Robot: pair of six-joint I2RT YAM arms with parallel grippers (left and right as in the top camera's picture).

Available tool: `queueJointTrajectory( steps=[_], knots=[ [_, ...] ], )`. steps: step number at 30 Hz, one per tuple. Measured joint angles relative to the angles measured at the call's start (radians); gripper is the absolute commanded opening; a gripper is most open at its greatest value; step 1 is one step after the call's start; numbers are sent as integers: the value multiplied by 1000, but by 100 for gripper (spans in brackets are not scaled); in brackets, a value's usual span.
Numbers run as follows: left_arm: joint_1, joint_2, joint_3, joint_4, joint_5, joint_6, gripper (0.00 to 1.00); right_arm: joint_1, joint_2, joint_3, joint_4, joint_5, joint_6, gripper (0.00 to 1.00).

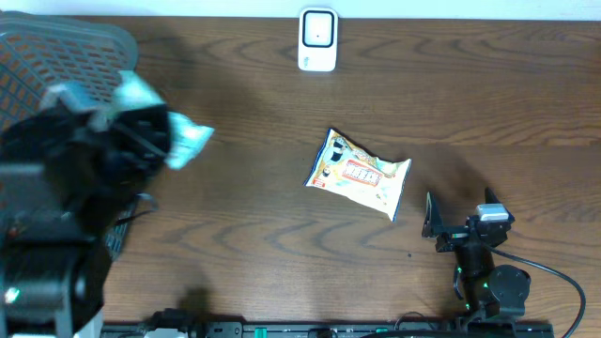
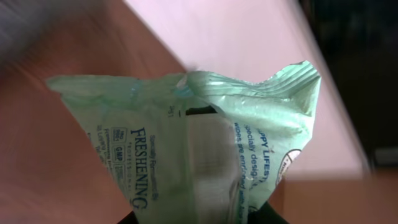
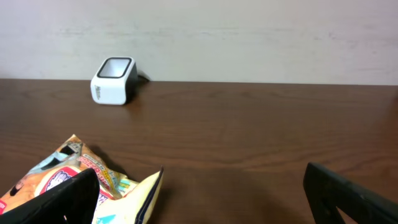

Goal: Scan the item barcode
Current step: 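Lift the green pack out and set it beside the orange pack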

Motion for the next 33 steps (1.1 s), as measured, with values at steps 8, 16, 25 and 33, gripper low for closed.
queueJointTrajectory(
  steps=[8, 16, 25, 33],
  knots=[
    [-286, 230, -36, 24, -102, -4, 23, 0, 0, 0, 0, 0, 0, 99],
    [-356, 551, -38, 96, -132, -8, 23, 0, 0, 0, 0, 0, 0, 99],
    [-369, 837, -39, 123, -132, -47, 23, 0, 0, 0, 0, 0, 0, 99],
    [-472, 969, -39, 209, -133, -60, 32, 0, 0, 0, 0, 0, 0, 99]
  ],
)
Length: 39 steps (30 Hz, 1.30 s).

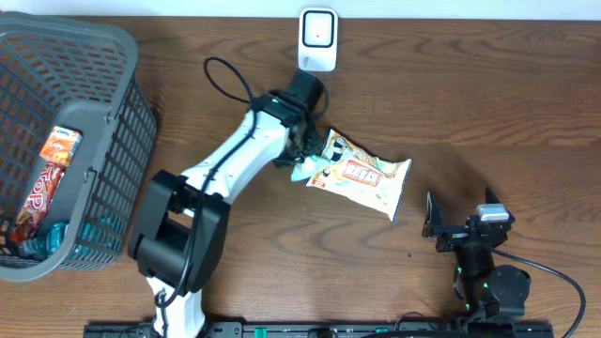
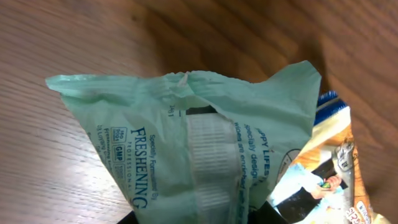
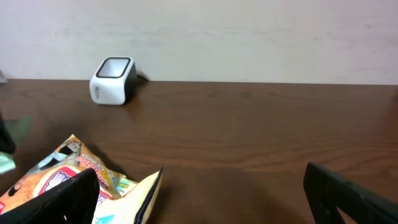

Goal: Scan the item barcode
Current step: 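Lift the green pack out and set it beside the orange pack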

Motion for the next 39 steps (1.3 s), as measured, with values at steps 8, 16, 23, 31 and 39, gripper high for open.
queueJointTrajectory(
  steps=[8, 16, 23, 31, 39],
  knots=[
    [-93, 4, 0, 6, -131, -4, 39, 0, 0, 0, 0, 0, 0, 99],
    [-134, 4, 0, 11, -184, -5, 58, 0, 0, 0, 0, 0, 0, 99],
    [-131, -91, 1, 8, -191, 89, 89, 0, 0, 0, 0, 0, 0, 99],
    [6, -513, 106, 6, -228, 299, 97, 0, 0, 0, 0, 0, 0, 99],
    [533, -779, 128, -141, -270, 318, 98, 0, 0, 0, 0, 0, 0, 99]
  ],
)
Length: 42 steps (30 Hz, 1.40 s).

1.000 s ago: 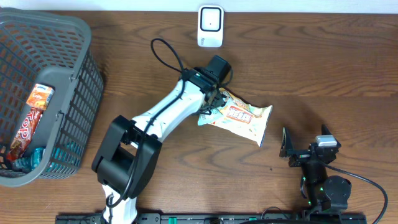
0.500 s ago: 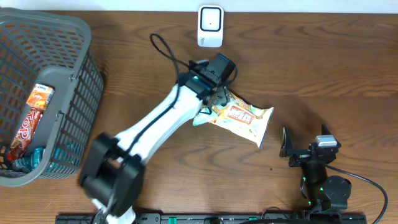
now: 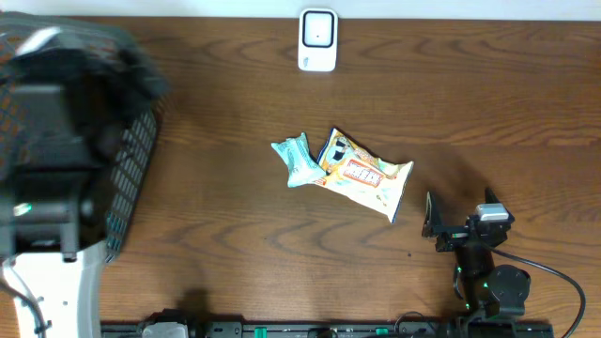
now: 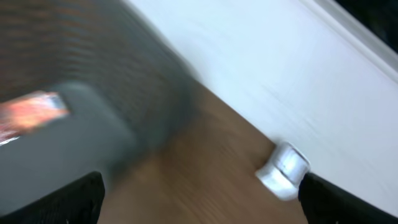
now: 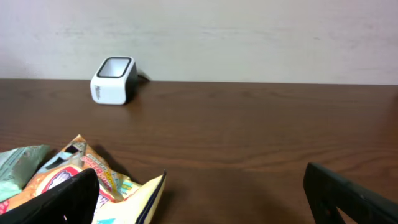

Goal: Scan the item barcode
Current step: 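Lift the green pack out and set it beside the orange pack, then reach into the basket and grasp the Listerine Cool Mint bottle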

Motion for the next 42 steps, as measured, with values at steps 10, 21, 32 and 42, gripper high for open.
queueJointTrajectory(
  steps=[10, 21, 32, 42],
  knots=[
    [571, 128, -50, -315, 6, -230, 98, 1, 0, 0, 0, 3, 0, 99],
    [704, 587, -86, -468, 123, -310, 98, 1, 0, 0, 0, 3, 0, 99],
    [717, 623, -311, -212, 130, -317, 98, 1, 0, 0, 0, 3, 0, 99],
    [718, 565, -515, 88, 118, -318, 90, 1, 0, 0, 0, 3, 0, 99]
  ],
)
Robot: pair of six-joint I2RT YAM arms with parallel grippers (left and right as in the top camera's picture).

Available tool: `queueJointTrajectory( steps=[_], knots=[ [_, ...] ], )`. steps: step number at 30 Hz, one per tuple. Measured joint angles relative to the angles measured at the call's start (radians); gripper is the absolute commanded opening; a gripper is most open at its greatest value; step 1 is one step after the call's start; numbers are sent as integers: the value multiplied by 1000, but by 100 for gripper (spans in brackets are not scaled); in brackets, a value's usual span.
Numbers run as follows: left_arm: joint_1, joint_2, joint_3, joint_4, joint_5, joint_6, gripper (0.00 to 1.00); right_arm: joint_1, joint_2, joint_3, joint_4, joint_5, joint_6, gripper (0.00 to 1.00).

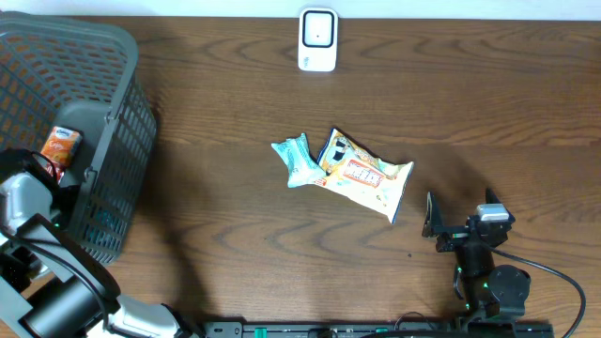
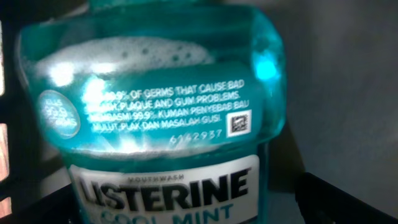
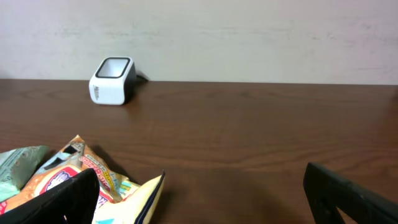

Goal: Scan the item barcode
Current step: 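Reach into the basket and grasp the Listerine Cool Mint bottle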

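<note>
A teal Listerine Cool Mint mouthwash bottle (image 2: 168, 118) fills the left wrist view, lying in the grey basket (image 1: 122, 113). My left gripper (image 2: 199, 193) is open, with one dark finger (image 2: 348, 199) showing on each side of the bottle's label end. The left arm (image 1: 21, 202) reaches into the basket from the near left. A green wipes pack (image 1: 296, 160) lies at mid-table against a yellow snack bag (image 1: 364, 176). The white scanner (image 1: 318, 39) stands at the far edge. My right gripper (image 3: 200, 180) rests open near the front right, just behind the snack bag (image 3: 93, 180).
An orange snack packet (image 1: 61, 144) also lies in the basket. The basket's mesh wall (image 1: 131, 150) stands between the left arm and the mid-table. The scanner (image 3: 113, 81) faces up near the back wall.
My left gripper was open and blurred above the basket; now it is down inside the basket, close on the mouthwash bottle. The wipes pack, snack bag and right arm are unchanged.
My left gripper held the green wipes pack beside the basket. Then it held the pack at mid-table next to the snack bag. Then the pack lay on the table and the gripper was open over the basket. Now it is at the mouthwash bottle.
</note>
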Motion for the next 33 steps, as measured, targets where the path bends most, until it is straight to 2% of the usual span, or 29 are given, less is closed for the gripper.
queueJointTrajectory(
  steps=[2, 3, 9, 22, 26, 33],
  knots=[
    [0, -13, -24, 40, 1, -1, 67, 0, 0, 0, 0, 0, 0, 99],
    [0, -14, -26, 48, 1, -5, 62, 0, 0, 0, 0, 0, 0, 99],
    [-1, -18, -29, 67, -4, -7, 55, 0, 0, 0, 0, 0, 0, 99],
    [2, -65, -56, 79, 46, 1, 54, 0, 0, 0, 0, 0, 0, 99],
    [1, -220, -69, 77, 84, 1, 54, 0, 0, 0, 0, 0, 0, 99],
    [1, -601, -68, 145, 98, 0, 55, 0, 0, 0, 0, 0, 0, 99]
  ],
)
